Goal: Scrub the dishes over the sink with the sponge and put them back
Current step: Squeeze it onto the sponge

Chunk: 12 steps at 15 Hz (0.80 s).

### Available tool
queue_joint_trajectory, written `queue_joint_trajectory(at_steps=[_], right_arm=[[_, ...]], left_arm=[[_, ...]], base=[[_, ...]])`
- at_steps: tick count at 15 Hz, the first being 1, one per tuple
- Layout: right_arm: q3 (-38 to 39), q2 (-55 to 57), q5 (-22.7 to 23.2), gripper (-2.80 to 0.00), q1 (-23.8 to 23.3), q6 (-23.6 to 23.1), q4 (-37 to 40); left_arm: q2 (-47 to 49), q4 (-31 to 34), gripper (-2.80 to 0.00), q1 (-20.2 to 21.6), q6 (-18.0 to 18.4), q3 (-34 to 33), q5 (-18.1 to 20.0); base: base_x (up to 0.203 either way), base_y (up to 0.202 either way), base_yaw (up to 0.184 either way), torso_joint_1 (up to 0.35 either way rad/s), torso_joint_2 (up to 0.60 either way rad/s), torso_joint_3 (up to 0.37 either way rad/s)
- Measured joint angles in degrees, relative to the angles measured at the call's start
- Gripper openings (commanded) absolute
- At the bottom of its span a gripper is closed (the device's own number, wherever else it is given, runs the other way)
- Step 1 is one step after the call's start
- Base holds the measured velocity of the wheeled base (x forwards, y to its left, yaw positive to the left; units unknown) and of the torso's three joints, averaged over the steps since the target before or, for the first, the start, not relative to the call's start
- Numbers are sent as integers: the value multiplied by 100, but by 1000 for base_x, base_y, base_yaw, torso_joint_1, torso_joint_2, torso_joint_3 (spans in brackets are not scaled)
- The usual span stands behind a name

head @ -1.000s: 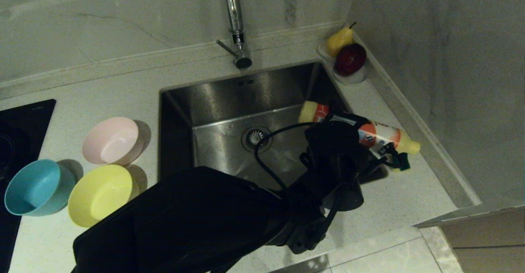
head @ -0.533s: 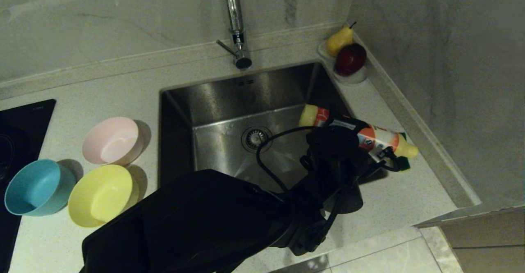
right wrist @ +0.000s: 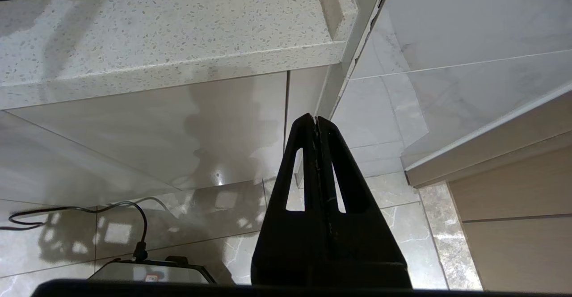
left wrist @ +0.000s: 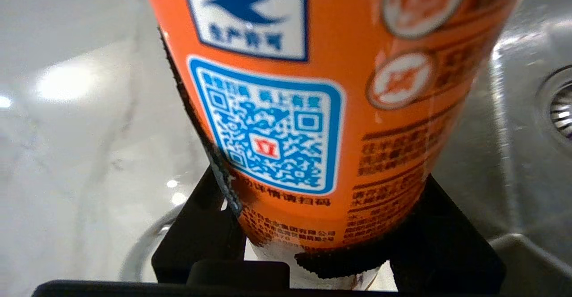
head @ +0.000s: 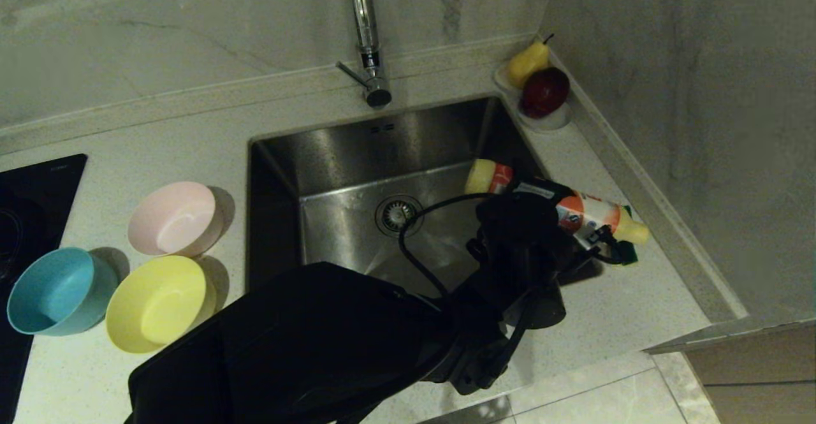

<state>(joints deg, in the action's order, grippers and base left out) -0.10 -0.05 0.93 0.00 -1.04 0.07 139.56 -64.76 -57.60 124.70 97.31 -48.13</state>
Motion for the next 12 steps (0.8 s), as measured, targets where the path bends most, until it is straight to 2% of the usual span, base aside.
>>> queue_joint_trajectory(at_steps=[5,12], right_arm=[[0,0,1,-280,0,0,6],[0,0,1,-280,0,0,2]], left_arm=[[41,7,-280,0,444,181,1],[41,8,-280,11,777,203,-37]], base=[[0,0,0,0,0,0],[0,0,0,0,0,0]])
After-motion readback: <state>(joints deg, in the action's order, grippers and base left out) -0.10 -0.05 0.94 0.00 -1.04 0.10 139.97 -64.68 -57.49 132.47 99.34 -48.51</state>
